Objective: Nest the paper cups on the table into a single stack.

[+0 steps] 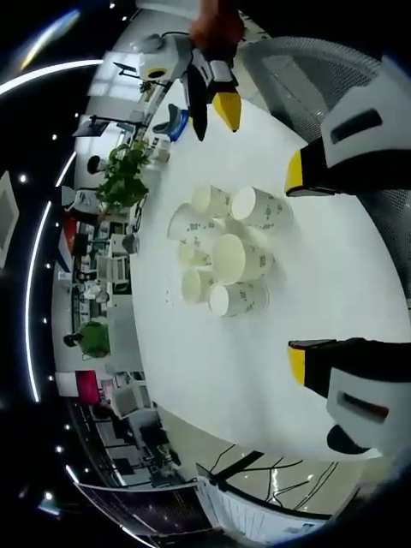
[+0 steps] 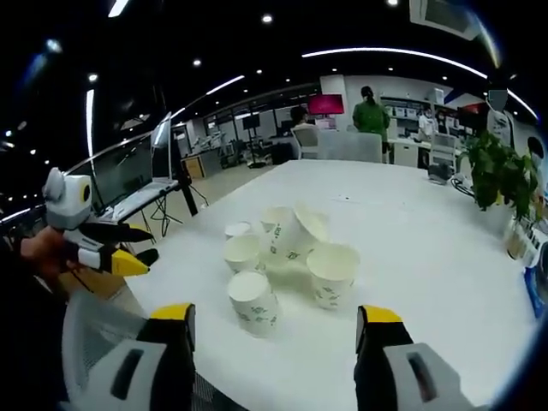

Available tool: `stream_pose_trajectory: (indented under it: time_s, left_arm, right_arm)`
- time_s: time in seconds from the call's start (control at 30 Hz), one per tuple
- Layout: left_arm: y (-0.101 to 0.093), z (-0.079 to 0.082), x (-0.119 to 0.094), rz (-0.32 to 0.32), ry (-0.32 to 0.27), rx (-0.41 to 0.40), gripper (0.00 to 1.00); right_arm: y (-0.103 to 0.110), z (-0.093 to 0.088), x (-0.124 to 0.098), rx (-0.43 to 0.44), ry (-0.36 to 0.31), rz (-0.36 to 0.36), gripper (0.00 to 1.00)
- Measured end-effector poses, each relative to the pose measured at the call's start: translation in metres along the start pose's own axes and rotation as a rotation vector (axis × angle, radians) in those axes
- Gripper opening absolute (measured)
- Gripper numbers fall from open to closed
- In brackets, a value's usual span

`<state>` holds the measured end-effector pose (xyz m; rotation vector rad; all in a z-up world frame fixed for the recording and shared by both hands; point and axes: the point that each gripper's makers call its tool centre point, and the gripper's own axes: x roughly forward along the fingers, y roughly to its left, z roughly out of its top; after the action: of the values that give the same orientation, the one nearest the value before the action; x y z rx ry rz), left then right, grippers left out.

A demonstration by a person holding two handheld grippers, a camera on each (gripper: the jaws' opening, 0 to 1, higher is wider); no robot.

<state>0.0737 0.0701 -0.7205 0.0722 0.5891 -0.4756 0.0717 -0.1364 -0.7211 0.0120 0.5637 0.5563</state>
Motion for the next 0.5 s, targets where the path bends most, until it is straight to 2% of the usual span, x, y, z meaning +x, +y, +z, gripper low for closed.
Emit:
stream_pose_trajectory:
  time_s: [0.5]
  left_arm:
    - [0.0004,-0.0003,-0.0008,0.006,-0.002,-0.008,0.68]
  right_arm:
    - [-0.0064,0.0074,0.0014,-0.007,-0.012,-0.003,0.77]
